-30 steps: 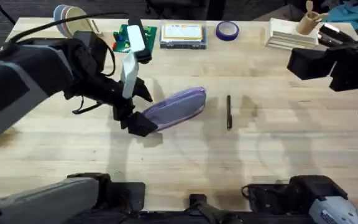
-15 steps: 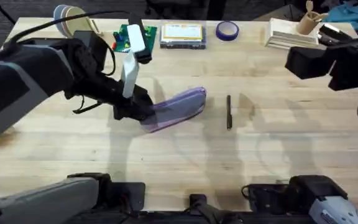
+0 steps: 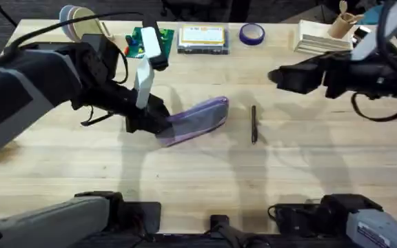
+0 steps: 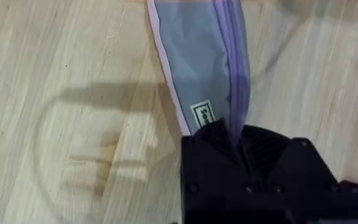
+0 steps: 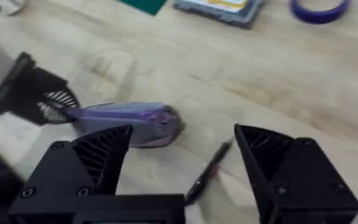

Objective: Unzip the bag, pick up the pens from the table one at a time and place them inside, then zip the bag closed.

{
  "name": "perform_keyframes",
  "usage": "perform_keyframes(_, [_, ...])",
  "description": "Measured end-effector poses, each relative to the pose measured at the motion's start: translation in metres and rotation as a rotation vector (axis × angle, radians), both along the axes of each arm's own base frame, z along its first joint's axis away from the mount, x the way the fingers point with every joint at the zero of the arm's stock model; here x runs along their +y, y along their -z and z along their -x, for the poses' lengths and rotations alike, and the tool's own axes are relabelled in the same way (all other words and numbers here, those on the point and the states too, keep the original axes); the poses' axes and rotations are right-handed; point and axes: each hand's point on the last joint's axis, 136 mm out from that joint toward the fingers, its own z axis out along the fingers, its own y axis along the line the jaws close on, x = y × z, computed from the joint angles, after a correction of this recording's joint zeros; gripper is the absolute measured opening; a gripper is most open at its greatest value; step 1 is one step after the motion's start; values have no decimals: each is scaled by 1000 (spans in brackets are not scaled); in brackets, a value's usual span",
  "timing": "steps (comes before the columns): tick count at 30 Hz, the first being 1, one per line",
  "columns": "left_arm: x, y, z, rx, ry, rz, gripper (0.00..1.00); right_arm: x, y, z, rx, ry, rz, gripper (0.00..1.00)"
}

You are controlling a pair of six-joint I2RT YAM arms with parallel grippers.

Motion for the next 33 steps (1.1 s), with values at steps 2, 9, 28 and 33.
perform_keyframes(2, [0, 0, 0, 0, 0, 0, 43, 9, 5, 0, 37, -47, -41, 998])
perform_keyframes(9, [0, 0, 0, 0, 0, 0, 43, 20, 22, -2, 198, -47, -169, 997])
perform_keyframes(28, [0, 0, 0, 1, 0, 0, 43, 48, 77, -9, 548, 8, -288, 997])
perform_keyframes(33, [0, 0, 0, 1, 0, 0, 43, 66, 93, -16, 584, -4, -278, 997])
